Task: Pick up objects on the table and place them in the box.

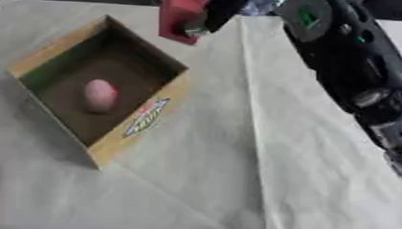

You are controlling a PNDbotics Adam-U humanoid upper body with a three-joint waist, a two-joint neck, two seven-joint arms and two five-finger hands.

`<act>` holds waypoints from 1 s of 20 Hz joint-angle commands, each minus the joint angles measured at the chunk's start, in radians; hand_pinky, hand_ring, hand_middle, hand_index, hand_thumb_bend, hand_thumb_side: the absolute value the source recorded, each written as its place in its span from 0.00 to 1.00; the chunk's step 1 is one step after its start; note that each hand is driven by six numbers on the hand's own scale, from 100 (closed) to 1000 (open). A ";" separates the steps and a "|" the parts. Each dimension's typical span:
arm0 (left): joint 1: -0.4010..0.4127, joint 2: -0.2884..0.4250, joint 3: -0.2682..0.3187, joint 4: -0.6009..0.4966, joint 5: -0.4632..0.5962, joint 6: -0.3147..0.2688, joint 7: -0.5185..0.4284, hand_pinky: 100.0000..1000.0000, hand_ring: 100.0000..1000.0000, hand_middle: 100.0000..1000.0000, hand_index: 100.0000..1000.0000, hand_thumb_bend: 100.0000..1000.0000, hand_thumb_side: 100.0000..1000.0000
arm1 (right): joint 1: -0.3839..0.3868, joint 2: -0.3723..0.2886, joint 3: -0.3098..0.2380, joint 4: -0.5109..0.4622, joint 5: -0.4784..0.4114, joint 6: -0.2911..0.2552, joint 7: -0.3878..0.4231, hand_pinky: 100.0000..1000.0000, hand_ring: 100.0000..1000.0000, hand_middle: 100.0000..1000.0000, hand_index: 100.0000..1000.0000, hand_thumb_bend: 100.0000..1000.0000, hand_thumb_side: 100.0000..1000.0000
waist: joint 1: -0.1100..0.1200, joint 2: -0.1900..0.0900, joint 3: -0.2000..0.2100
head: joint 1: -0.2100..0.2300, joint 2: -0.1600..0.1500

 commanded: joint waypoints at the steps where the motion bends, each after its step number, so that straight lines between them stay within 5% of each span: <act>1: -0.013 0.016 0.001 -0.014 0.002 -0.004 -0.002 0.59 0.77 1.00 0.71 0.24 1.00 | -0.040 0.046 -0.011 0.022 0.015 -0.005 0.006 0.72 0.63 0.49 0.73 0.15 0.47 | 0.006 -0.019 0.004 | -0.007 -0.002; 20: -0.030 0.000 -0.006 -0.014 0.015 -0.016 -0.002 0.59 0.77 1.00 0.71 0.24 1.00 | -0.039 0.347 -0.059 0.331 0.281 -0.054 -0.078 0.72 0.64 0.49 0.73 0.14 0.57 | 0.010 -0.007 0.036 | -0.033 -0.011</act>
